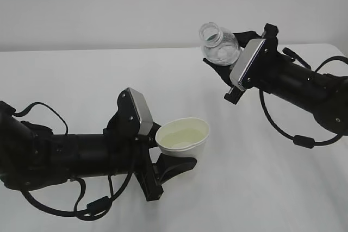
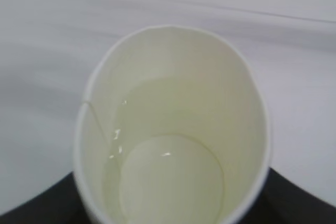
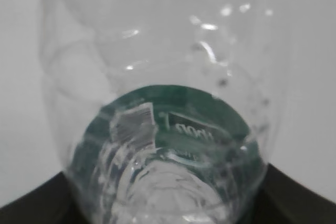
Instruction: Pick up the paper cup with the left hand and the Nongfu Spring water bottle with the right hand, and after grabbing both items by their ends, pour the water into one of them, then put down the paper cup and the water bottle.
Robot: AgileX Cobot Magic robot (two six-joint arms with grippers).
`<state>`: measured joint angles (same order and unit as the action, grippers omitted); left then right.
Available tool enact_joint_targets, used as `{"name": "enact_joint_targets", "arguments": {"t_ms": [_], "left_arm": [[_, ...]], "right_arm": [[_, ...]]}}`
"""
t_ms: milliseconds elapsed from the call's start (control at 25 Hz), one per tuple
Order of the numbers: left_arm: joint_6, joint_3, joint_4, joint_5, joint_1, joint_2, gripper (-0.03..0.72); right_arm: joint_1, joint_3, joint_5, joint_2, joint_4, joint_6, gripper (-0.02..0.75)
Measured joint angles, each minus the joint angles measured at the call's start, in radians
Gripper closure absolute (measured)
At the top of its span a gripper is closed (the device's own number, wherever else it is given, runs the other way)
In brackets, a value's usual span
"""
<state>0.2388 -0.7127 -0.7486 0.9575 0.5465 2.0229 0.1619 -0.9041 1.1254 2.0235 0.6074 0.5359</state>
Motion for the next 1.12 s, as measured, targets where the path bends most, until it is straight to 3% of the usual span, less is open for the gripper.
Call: {"name": "enact_joint_targets", "arguments": {"t_ms": [1120], "left_arm": [[0.000, 0.000, 0.000, 0.000, 0.000, 0.000, 0.258]], "right_arm": [[0.000, 0.000, 0.000, 0.000, -0.064, -0.288, 0.272]]}}
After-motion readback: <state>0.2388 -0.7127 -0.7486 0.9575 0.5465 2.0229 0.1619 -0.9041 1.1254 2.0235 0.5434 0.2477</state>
